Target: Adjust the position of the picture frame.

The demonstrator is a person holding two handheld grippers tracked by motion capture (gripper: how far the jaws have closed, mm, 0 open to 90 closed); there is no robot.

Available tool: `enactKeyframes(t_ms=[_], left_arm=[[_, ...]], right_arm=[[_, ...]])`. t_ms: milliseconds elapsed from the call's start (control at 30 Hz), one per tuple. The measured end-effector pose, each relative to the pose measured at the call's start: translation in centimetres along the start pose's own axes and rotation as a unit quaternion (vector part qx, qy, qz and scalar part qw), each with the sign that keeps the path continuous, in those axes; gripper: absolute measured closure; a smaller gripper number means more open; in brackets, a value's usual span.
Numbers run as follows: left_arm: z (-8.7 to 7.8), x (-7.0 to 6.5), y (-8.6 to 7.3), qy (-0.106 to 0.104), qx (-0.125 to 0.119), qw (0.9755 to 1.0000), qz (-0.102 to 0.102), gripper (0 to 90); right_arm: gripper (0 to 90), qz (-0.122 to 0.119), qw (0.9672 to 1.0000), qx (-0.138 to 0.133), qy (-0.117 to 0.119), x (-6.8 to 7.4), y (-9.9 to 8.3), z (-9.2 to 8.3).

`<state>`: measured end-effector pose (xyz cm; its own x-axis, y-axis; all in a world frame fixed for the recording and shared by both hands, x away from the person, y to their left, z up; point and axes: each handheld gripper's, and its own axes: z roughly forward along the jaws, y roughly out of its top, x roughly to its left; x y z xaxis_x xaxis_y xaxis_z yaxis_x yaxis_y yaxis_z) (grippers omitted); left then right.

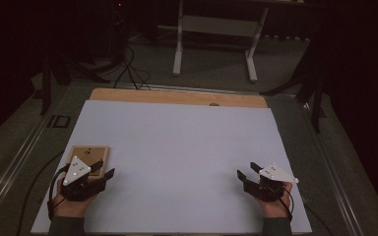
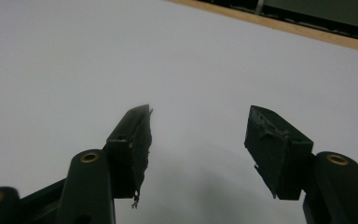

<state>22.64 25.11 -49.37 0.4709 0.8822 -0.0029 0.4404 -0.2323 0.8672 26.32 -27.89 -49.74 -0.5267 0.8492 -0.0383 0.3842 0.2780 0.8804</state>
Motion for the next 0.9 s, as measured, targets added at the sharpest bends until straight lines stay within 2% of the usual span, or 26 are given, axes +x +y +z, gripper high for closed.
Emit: enactKeyframes(t_ms=[100, 300, 533, 633, 733, 900], left_arm=[[0.1, 0.1, 0.2, 0.004, -0.005, 1.0000, 0.000, 49.4], [0.2, 0.3, 0.1, 0.006, 0.000, 1.0000, 0.000, 49.6], [0.2, 0.8, 0.2, 0.012, 0.000, 0.9999, -0.006, 50.5], [0.3, 1.0, 0.1, 0.023, 0.009, 0.9996, -0.011, 50.9], [0.8, 1.3, -0.1, 0.036, 0.032, 0.9987, -0.018, 51.1], [1.0, 1.8, -0.1, 0.039, 0.033, 0.9984, -0.023, 51.5]], right_arm=[[40.2, 0.014, 0.9998, -0.011, 0.008, -0.5, 0.1, -0.1], [42.1, 0.021, 0.9997, -0.014, 0.007, -1.0, 0.2, 0.3], [42.1, 0.013, 0.9998, -0.013, 0.007, -0.8, 0.3, 0.5], [42.0, 0.011, 0.9998, -0.012, 0.006, -0.8, 0.3, 0.6], [41.9, 0.010, 0.9999, -0.008, 0.009, -0.9, 0.3, 0.7], [41.9, 0.007, 0.9999, -0.006, 0.010, -0.8, 0.3, 0.9]])
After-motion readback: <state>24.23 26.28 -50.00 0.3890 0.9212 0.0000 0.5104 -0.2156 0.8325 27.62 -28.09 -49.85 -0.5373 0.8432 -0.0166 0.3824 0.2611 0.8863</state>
